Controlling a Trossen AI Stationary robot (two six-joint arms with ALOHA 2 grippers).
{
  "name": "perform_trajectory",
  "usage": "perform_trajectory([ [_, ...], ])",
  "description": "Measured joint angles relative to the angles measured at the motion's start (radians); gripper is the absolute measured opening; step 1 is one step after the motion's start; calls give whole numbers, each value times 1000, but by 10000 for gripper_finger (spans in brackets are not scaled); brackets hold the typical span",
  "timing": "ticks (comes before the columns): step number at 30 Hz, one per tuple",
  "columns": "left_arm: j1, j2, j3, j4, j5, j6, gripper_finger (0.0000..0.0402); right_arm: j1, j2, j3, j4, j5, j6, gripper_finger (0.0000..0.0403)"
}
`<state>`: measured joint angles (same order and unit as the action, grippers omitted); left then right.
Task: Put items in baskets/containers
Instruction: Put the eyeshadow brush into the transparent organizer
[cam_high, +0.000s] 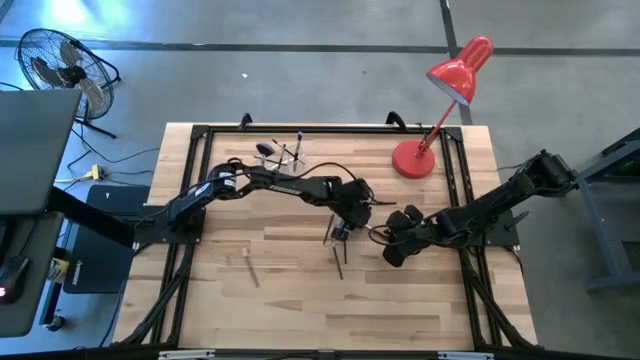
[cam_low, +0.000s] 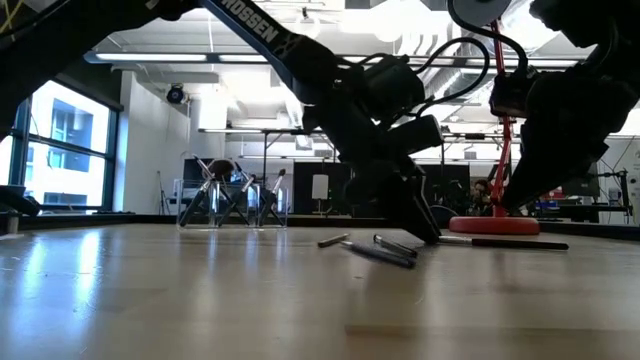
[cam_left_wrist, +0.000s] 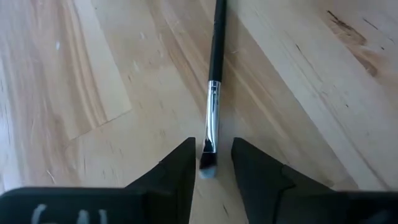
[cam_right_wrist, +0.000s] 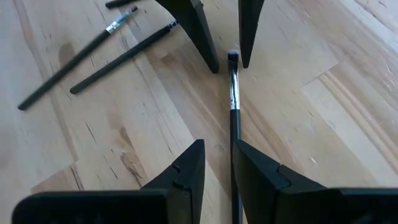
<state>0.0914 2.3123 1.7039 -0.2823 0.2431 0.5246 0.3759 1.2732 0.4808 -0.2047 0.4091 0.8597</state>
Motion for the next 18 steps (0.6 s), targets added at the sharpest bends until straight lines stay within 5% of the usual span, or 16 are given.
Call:
perform_trajectory([
  [7, -1, -1, 0, -26, -7, -28, 11, -1, 0, 0, 1, 2, 5, 78],
  [14, 1, -1, 9, -58, -20, -164, 3, -3, 0, 0, 28, 9, -75, 88],
  [18, 0, 6, 122, -284, -33, -199, 0, -12, 0, 13, 43, 12, -196, 112],
])
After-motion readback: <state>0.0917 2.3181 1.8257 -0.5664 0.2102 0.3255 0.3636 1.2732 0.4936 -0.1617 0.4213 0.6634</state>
